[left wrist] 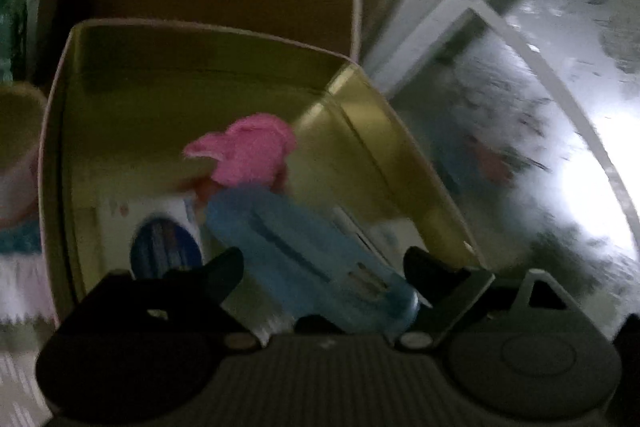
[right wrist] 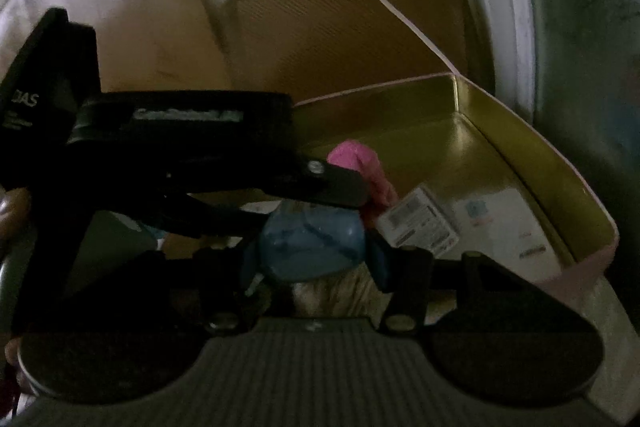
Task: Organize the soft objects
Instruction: 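Lower the blue case into the pink tin box and open the left gripper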
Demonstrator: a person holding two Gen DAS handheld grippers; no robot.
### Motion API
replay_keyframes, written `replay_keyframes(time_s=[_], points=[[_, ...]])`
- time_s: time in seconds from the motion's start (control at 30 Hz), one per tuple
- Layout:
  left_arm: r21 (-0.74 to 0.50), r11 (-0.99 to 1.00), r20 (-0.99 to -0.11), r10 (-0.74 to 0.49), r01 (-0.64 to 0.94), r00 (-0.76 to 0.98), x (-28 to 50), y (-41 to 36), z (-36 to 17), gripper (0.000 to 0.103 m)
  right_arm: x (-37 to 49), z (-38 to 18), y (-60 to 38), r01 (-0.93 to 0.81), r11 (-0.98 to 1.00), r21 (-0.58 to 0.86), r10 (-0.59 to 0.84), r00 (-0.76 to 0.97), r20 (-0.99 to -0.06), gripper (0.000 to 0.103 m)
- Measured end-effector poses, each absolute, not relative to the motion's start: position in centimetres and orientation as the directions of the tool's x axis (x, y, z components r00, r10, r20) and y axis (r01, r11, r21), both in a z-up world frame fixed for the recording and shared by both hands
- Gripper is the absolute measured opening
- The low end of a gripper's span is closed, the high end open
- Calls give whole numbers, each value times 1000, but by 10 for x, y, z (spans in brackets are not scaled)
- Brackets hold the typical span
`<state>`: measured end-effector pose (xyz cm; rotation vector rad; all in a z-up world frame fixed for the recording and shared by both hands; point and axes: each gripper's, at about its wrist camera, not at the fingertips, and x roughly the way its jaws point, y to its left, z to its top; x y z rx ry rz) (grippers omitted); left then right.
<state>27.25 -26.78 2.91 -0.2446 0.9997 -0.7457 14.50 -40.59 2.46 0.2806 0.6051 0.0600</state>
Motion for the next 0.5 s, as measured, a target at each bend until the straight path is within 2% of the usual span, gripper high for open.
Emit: replay_keyframes(time_s=[0.1,0.2,0.5], points=[[-462,767,-683,-628,446,373,279,-272,31,91,166,17,-405,71,969,238,86,802,-591,57],[-488,742,-648,-661,460,379,273,-263,38,91,165,13,-406,90,969,229,60,816,-574,60],[-477,690,-535,-719,544,443,223,-220,73,91,97,21,-395,94,967,235,8,915,-403,61]])
